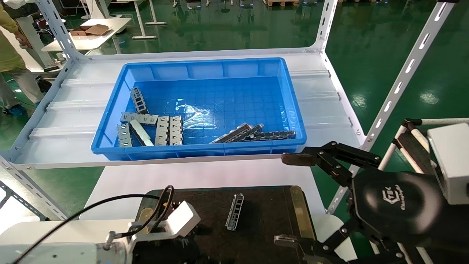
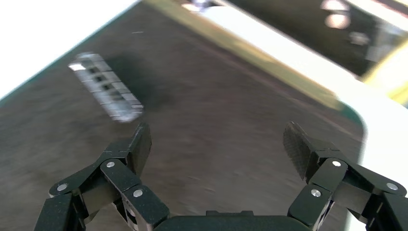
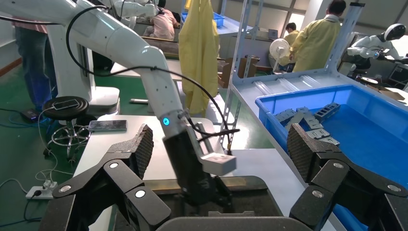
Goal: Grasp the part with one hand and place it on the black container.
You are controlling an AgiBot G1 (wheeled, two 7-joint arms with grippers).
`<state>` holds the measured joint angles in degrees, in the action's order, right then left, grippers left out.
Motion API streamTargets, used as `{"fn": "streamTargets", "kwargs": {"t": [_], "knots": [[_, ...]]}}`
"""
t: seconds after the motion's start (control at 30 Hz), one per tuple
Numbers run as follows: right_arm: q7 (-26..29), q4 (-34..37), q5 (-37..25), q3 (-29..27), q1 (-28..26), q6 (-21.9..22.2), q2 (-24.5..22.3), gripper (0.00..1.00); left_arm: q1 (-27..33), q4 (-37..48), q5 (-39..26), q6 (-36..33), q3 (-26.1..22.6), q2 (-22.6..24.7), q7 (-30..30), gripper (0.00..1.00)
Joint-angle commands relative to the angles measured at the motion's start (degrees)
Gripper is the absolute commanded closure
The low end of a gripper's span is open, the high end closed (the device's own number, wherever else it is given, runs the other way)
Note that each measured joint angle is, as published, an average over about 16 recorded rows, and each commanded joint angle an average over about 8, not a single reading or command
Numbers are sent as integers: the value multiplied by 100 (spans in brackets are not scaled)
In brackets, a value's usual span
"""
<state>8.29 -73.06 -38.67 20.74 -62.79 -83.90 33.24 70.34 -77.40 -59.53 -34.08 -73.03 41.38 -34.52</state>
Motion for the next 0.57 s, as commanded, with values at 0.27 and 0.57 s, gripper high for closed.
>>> {"fn": "streamTargets", "kwargs": {"t": [0.27, 0.57], "knots": [[0, 0, 1, 1, 0, 0, 0, 0, -463, 243, 1602, -1733, 885, -448, 2043, 0], [-1, 0, 1, 1, 0, 1, -1, 0, -698, 990, 2331, -2884, 1272, -610, 3129, 0]]}}
